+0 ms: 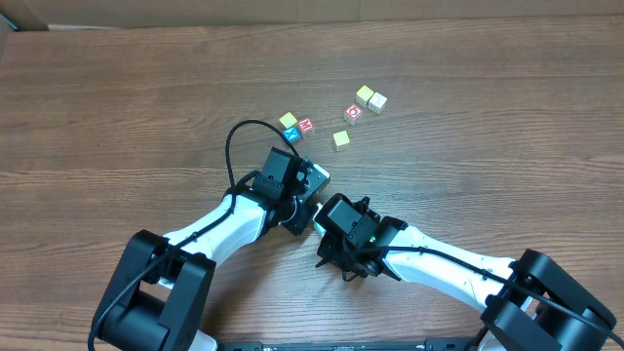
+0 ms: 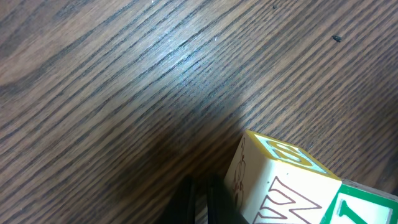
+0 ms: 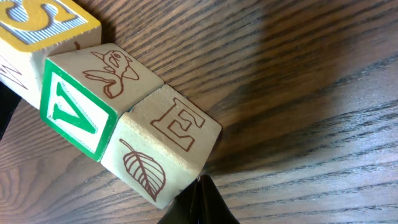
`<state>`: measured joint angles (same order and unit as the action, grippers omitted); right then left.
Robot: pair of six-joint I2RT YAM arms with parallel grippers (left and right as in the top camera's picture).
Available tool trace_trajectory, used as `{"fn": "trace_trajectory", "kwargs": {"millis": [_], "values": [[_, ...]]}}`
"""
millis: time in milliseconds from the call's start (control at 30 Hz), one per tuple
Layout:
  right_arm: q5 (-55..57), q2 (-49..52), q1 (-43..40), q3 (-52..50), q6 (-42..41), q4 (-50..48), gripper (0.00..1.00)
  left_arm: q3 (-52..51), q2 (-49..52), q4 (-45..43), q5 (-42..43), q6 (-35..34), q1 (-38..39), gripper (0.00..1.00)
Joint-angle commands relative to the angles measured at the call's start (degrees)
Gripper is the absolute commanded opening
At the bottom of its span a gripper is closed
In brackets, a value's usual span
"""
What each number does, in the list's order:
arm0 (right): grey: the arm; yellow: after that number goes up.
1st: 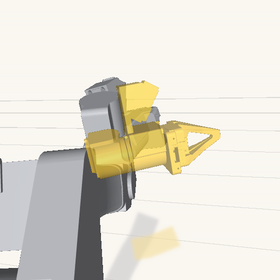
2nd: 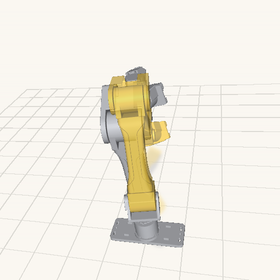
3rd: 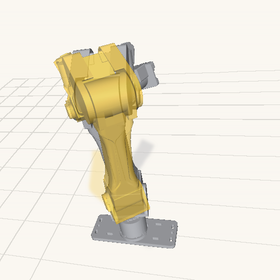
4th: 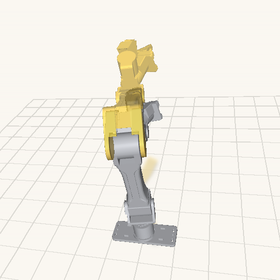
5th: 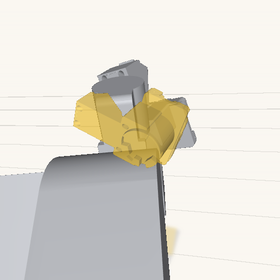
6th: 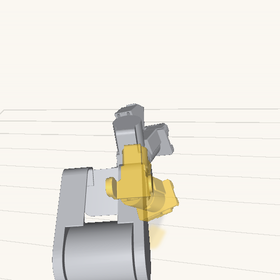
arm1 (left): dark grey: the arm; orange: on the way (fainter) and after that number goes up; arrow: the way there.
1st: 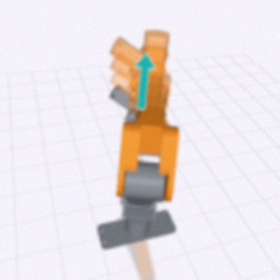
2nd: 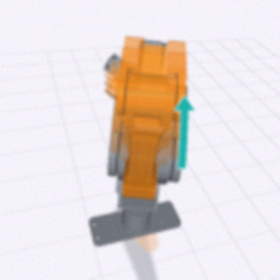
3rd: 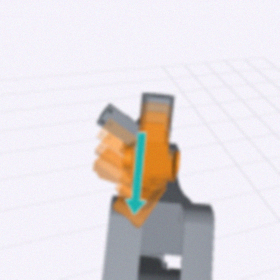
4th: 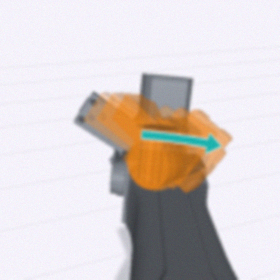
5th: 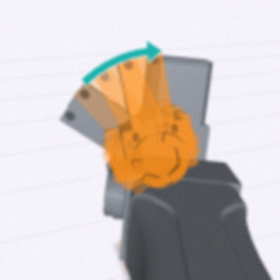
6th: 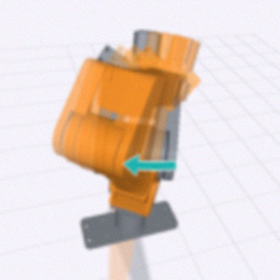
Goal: Flip 3 blocks
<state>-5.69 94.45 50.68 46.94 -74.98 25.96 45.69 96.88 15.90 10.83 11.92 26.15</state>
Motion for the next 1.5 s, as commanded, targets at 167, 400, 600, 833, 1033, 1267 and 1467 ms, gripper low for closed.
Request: {"fn": "trace_trajectory", "kwargs": {"millis": [167,400,600,833,1033,1267,1467], "values": [[1.81,-0.13,-0.15,1.86,-0.07,-1.01,0.04,-1.66,1.38,0.55,-2.49,-0.87,0.48,0.04],[1.81,-0.13,-0.15,1.86,-0.04,-0.98,0.04,-1.66,1.38,0.52,-2.56,-1.46,0.48,0.04],[1.84,-0.13,-0.15,1.86,-0.04,-0.79,0.04,-1.66,1.38,0.48,-5.18,-2.34,0.50,0.04],[1.84,-0.13,-0.15,1.86,-0.04,-0.79,0.04,-1.66,1.38,-0.04,-5.57,-2.34,0.50,0.04],[1.84,-0.13,-0.15,1.86,-0.07,-0.79,0.04,-1.66,1.38,-0.81,-6.62,-2.34,0.50,0.04],[1.84,-0.13,-0.15,1.86,-0.07,-0.79,0.04,-1.66,1.38,-2.86,-6.71,-3.32,0.50,0.04],[1.84,-0.13,-0.15,1.86,-0.04,-0.79,0.04,-1.66,1.38,-4.26,-3.41,-3.37,0.50,0.04]]}}
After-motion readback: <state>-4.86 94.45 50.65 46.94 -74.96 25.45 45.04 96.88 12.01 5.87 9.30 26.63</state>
